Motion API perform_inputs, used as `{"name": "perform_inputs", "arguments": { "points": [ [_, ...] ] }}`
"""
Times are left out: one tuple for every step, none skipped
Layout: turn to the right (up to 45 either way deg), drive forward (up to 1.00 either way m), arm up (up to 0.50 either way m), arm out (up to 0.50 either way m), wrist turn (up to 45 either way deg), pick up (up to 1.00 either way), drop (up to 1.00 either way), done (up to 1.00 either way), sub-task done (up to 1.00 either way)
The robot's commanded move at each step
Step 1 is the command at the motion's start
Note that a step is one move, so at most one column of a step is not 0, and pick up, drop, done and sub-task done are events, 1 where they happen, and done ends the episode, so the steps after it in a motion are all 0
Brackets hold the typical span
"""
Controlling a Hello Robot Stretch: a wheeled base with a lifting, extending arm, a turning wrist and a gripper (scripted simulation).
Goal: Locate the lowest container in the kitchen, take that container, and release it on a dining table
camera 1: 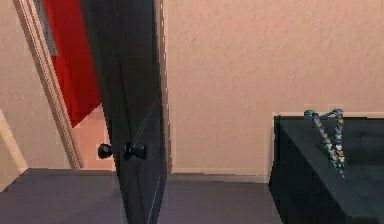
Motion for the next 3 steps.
{"name": "perform_inputs", "arguments": {
  "points": [
    [45.0, 0.0, 0.0, 0.0, 0.0, 0.0, 0.0, 0.0, 0.0],
    [45.0, 0.0, 0.0, 0.0, 0.0, 0.0, 0.0, 0.0, 0.0],
    [45.0, 0.0, 0.0, 0.0, 0.0, 0.0, 0.0, 0.0, 0.0]
  ]
}}
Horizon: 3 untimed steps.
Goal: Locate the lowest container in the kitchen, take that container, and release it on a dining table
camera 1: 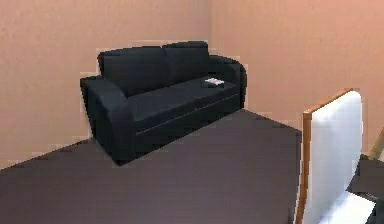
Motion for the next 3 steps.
{"name": "perform_inputs", "arguments": {
  "points": [
    [0.0, 1.0, 0.0, 0.0, 0.0, 0.0, 0.0, 0.0, 0.0],
    [45.0, 0.0, 0.0, 0.0, 0.0, 0.0, 0.0, 0.0, 0.0],
    [15.0, 0.0, 0.0, 0.0, 0.0, 0.0, 0.0, 0.0, 0.0]
  ]
}}
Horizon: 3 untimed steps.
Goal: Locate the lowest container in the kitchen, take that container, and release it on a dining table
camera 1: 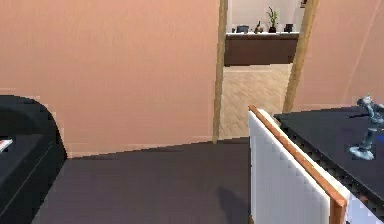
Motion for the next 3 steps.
{"name": "perform_inputs", "arguments": {
  "points": [
    [0.0, 0.95, 0.0, 0.0, 0.0, 0.0, 0.0, 0.0, 0.0],
    [27.0, 0.0, 0.0, 0.0, 0.0, 0.0, 0.0, 0.0, 0.0],
    [0.0, 1.0, 0.0, 0.0, 0.0, 0.0, 0.0, 0.0, 0.0]
  ]
}}
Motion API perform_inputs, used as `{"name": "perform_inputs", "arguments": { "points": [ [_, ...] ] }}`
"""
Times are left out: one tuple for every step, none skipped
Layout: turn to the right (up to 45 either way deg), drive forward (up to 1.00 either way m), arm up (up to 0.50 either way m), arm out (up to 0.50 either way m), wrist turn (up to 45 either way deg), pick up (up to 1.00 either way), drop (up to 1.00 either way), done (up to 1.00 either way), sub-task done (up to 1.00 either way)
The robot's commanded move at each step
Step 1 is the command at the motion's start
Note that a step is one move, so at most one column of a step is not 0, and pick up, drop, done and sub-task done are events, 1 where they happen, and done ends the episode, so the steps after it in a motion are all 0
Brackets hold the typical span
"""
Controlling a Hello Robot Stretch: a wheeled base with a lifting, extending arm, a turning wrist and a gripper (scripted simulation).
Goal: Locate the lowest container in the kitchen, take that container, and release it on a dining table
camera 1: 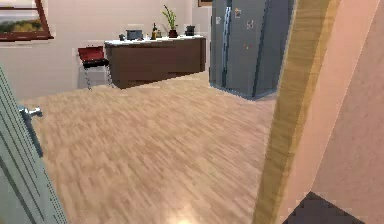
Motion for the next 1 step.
{"name": "perform_inputs", "arguments": {
  "points": [
    [0.0, 0.3, 0.0, 0.0, 0.0, 0.0, 0.0, 0.0, 0.0]
  ]
}}
